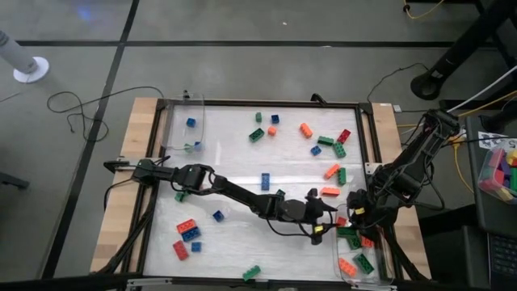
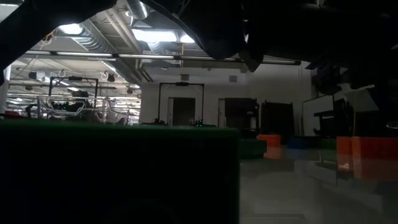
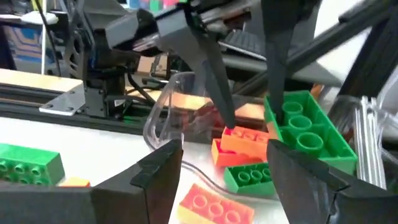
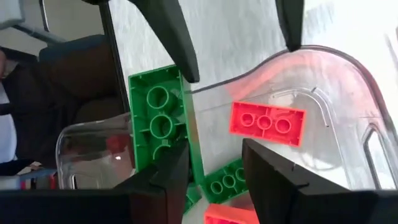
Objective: Sort blocks by size
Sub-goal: Put the 8 stud green game piece into the bottom transparent bin
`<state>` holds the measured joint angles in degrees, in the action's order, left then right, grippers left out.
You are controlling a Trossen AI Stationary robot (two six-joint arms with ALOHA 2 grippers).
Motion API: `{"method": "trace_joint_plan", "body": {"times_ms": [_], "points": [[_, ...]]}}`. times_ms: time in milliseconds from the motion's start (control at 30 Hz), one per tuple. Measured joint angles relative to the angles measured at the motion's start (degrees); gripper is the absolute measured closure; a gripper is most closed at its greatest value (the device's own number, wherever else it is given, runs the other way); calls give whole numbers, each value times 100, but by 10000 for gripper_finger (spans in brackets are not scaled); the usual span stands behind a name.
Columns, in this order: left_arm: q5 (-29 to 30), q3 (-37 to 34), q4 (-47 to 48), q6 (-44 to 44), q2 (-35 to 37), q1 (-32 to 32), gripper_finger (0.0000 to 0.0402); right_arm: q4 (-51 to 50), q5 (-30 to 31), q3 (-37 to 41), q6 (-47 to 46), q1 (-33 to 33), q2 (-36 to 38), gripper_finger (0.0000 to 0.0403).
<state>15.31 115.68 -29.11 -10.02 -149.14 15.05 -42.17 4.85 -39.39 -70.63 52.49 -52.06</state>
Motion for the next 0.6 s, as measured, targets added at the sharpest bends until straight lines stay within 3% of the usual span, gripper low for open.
{"method": "trace_joint_plan", "body": {"times_ms": [167,600], "points": [[2,5,-518,15,15,-15,178,-24,48,1,-2,0,-62,256],[-6,2,299,298,4,76,178,-280,-6,1,-2,0,-67,256]]}}
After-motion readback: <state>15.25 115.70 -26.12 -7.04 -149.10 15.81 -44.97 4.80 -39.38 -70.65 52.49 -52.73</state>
